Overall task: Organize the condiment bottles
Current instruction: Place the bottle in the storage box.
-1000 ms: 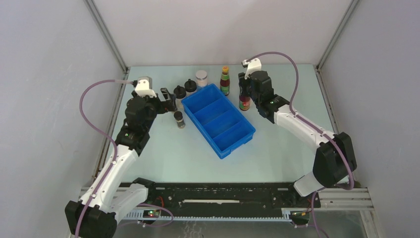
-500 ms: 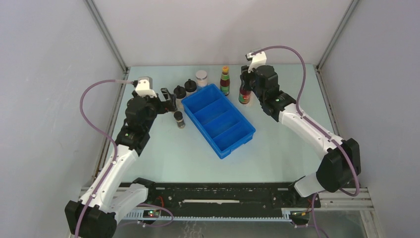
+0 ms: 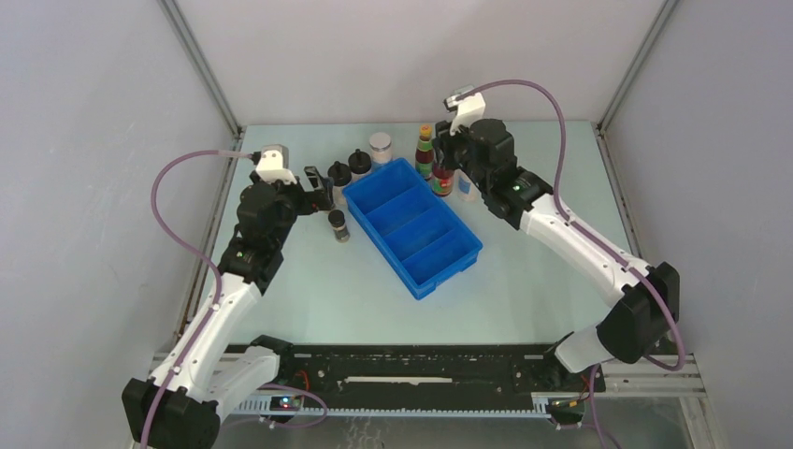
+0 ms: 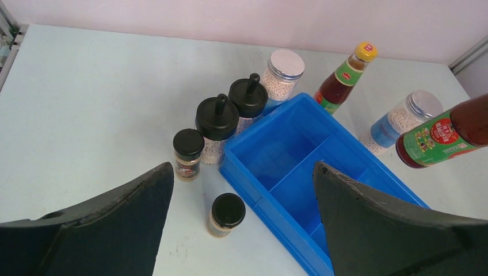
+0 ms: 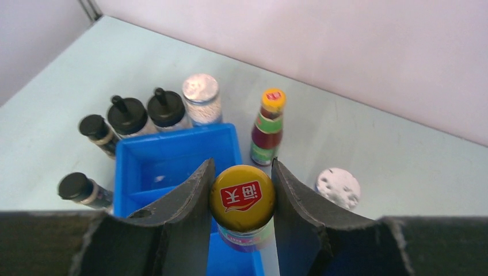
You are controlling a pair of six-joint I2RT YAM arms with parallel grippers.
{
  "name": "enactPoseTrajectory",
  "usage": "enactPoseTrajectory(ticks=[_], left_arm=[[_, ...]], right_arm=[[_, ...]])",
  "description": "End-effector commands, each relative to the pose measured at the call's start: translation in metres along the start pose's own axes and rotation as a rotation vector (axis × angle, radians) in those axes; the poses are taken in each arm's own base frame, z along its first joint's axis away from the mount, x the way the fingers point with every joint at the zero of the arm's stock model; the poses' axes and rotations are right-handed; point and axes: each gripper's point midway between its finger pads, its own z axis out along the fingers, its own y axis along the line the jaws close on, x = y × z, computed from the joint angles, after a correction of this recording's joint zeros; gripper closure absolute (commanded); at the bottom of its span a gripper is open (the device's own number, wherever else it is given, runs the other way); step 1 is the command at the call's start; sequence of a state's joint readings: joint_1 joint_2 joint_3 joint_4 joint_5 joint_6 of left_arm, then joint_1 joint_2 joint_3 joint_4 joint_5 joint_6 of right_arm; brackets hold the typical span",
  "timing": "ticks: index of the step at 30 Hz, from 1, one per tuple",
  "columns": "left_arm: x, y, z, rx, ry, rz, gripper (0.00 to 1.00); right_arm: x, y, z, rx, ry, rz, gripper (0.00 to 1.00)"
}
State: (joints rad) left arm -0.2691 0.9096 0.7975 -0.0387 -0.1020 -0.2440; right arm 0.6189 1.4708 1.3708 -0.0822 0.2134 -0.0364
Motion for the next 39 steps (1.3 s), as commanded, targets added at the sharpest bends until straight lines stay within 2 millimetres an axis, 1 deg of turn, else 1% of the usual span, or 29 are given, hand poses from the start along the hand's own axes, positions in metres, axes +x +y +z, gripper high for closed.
enactPoseTrajectory(ticks=[1,14,15,20,22,27,32,35,39], left_arm=[[-0.001,0.002,-0.004,-0.007,-0.027,0.009,0.05],[-0.009,0.002,-0.011,-0.017,-0.064,-0.024,0.07],[-0.009,0.002,-0.011,-0.021,-0.066,-0.029,0.07],[-0.008,0.001,-0.012,-0.033,-0.069,-0.037,0.07],[-0.008,0.002,-0.012,-0.037,-0.071,-0.035,0.07],[-0.008,0.004,-0.012,-0.053,-0.074,-0.036,0.07],[-0.006,0.004,-0.012,-0.057,-0.07,-0.043,0.07],[-0.005,0.005,-0.011,-0.061,-0.069,-0.043,0.08],[-0.004,0.005,-0.011,-0.063,-0.067,-0.043,0.07]], right_arm=[[-0.073,0.023,0.0,-0.051,-0.198,0.033,1.0],[-0.075,0.09,0.051,-0.167,-0.167,0.031,1.0],[-0.072,0.093,0.055,-0.173,-0.153,0.025,1.0],[-0.074,0.11,0.071,-0.205,-0.145,0.02,1.0],[-0.071,0.117,0.078,-0.216,-0.135,0.019,1.0],[-0.069,0.126,0.087,-0.233,-0.131,0.018,1.0],[-0.069,0.129,0.094,-0.239,-0.13,0.018,1.0],[-0.069,0.128,0.098,-0.233,-0.13,0.014,1.0],[-0.07,0.118,0.104,-0.22,-0.133,0.029,1.0]])
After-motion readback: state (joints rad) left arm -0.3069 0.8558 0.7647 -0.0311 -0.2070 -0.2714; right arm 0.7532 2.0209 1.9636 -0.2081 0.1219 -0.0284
